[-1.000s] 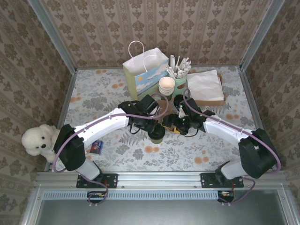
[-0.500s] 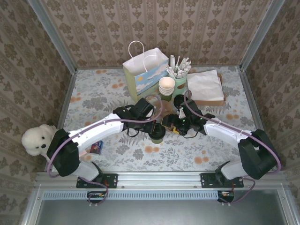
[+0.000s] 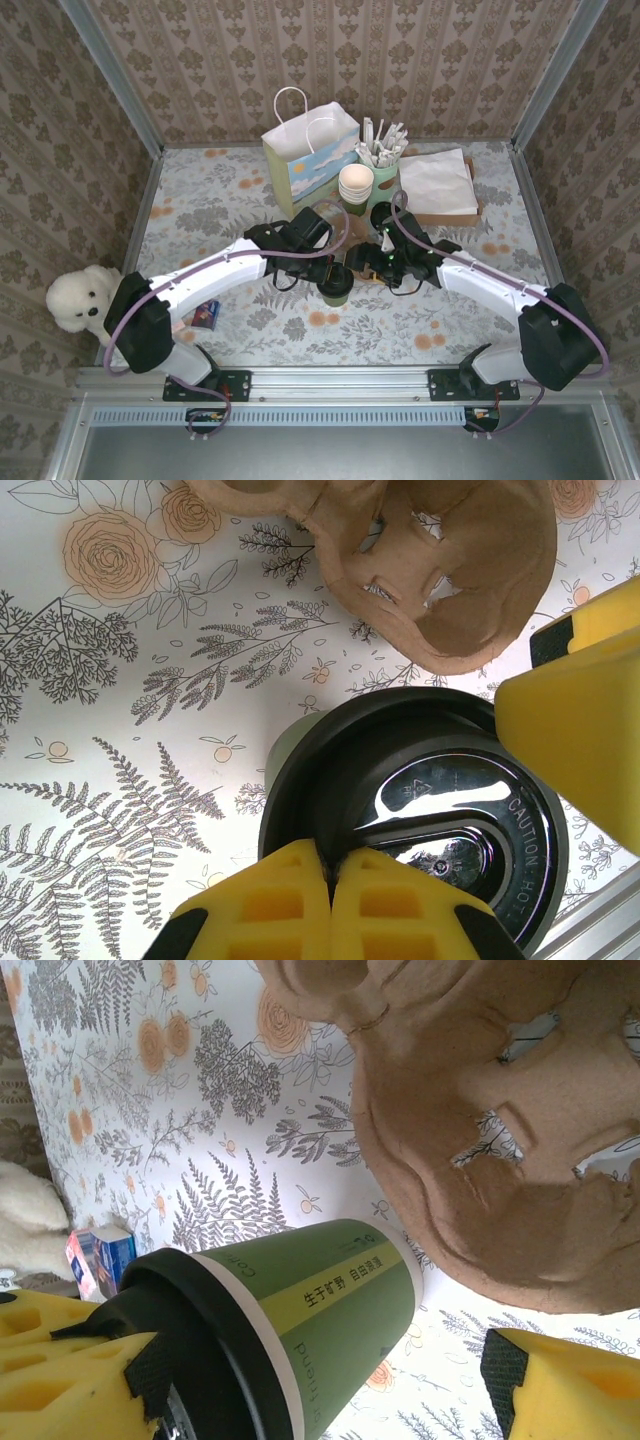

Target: Pack the takeout coffee

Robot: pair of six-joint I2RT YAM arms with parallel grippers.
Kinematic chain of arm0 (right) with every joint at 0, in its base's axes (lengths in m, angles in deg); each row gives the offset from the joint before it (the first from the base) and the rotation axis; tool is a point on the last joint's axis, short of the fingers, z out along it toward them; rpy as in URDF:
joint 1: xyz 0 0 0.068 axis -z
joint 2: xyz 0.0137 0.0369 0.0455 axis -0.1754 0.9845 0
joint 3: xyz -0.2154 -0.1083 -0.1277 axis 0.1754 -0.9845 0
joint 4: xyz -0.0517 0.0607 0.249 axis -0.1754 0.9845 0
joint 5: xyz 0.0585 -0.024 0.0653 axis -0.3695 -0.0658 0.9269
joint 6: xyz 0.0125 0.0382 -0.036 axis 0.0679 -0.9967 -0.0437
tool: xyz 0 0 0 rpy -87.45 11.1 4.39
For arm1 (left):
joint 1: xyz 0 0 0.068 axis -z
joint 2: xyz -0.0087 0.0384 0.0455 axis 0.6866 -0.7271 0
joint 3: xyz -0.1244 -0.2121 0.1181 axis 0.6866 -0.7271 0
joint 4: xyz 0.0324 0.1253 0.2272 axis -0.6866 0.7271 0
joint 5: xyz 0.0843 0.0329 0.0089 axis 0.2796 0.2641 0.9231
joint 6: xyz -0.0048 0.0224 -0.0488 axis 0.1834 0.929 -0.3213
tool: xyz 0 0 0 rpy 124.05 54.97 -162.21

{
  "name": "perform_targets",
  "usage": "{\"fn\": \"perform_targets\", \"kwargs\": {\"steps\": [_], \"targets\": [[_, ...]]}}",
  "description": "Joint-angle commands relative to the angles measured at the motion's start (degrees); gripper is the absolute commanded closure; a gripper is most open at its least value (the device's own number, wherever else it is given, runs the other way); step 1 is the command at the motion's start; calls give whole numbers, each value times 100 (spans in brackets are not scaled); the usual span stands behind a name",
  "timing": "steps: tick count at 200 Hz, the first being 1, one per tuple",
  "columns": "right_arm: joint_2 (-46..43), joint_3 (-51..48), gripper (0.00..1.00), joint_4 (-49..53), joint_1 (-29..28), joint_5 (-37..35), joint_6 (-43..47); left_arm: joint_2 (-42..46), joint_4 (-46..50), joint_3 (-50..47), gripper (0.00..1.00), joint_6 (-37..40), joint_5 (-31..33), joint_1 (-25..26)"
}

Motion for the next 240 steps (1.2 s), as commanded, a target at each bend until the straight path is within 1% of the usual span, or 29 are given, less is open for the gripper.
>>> {"fn": "perform_targets", "kwargs": {"steps": [1, 30, 78, 105, 140, 161, 175, 185, 214, 240], "targets": [[402, 193, 14, 154, -51, 304, -14, -430, 665, -310, 100, 135, -10, 78], [721, 341, 13, 152, -92, 514, 17, -430, 643, -316, 100, 101, -49, 75], [915, 205, 12, 253, -123, 450, -6, -429, 513, -428, 100, -15, -193, 90], [985, 286, 10, 240, -125, 402, -42, -460, 520, -377, 100, -14, -187, 90], [1019, 690, 8, 571, -123, 218, 171, -426, 579, -309, 100, -47, -26, 86], [748, 865, 4, 588, -123, 16, 234, -351, 711, -286, 100, -260, 233, 63], [421, 754, 0, 434, -123, -272, 179, -262, 723, -291, 100, -419, 298, 56], [155, 574, 0, 217, -131, -483, 82, -206, 734, -279, 100, -579, 389, 45], [-559, -408, 0, -1155, -201, -659, -145, -284, 1060, 49, 100, -980, 716, 55], [-993, -1209, 0, -2067, -313, -734, 192, -407, 1196, 282, 100, -1077, 868, 71]]}}
